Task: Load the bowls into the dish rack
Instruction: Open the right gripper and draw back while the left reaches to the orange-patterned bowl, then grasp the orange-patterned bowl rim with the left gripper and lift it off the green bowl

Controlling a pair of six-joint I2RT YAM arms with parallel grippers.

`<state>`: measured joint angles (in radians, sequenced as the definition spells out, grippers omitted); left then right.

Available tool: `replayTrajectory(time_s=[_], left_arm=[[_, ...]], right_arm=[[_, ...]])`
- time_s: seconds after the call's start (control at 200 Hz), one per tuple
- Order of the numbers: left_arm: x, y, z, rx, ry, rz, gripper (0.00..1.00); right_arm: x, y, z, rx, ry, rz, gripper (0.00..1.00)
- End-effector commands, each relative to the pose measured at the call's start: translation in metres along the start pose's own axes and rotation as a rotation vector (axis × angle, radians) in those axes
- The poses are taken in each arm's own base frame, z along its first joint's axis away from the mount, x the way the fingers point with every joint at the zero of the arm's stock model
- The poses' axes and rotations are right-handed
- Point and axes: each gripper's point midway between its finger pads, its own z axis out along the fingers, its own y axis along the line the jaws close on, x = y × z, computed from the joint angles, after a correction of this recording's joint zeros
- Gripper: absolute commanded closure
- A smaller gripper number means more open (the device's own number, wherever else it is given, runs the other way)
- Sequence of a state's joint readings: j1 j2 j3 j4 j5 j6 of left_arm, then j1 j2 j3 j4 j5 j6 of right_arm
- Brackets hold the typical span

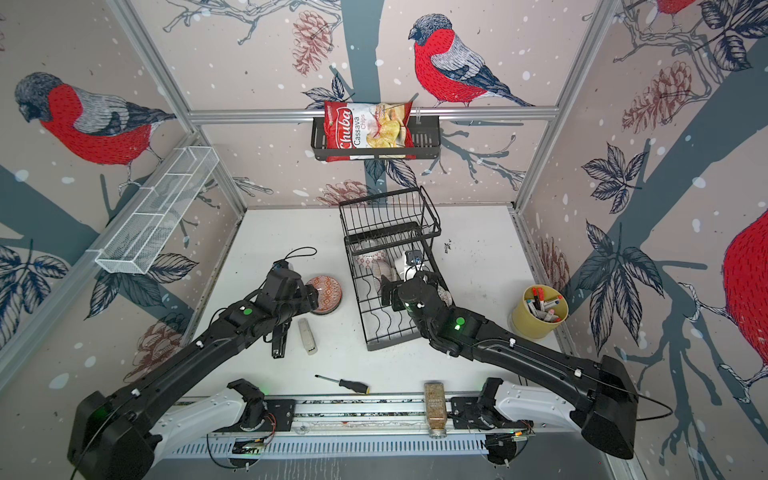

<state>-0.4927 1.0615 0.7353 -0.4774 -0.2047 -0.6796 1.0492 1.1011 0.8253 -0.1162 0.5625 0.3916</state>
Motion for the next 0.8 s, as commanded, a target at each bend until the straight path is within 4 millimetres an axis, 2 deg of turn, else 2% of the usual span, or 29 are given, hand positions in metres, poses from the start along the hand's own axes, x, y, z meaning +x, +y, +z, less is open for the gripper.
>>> replayTrajectory(time_s=[0.0,0.31,0.795], left_arm=[[-0.001,0.006,0.002,-0.035,0.024,0.026,0.28],[-0.007,0.007,0.012,-0.067,0.033,0.07,0.37],[-0.004,0.013,0.034,-0.103,0.067,0.086,0.56]], right_arm=[[0.0,0.011,0.004,-0.031,0.026,0.001,0.03],[0.012,0.025,0.02,-0.031,0.101,-0.04,0.1],[0.011,0.019,0.022,0.008,0.089,-0.061,0.12]])
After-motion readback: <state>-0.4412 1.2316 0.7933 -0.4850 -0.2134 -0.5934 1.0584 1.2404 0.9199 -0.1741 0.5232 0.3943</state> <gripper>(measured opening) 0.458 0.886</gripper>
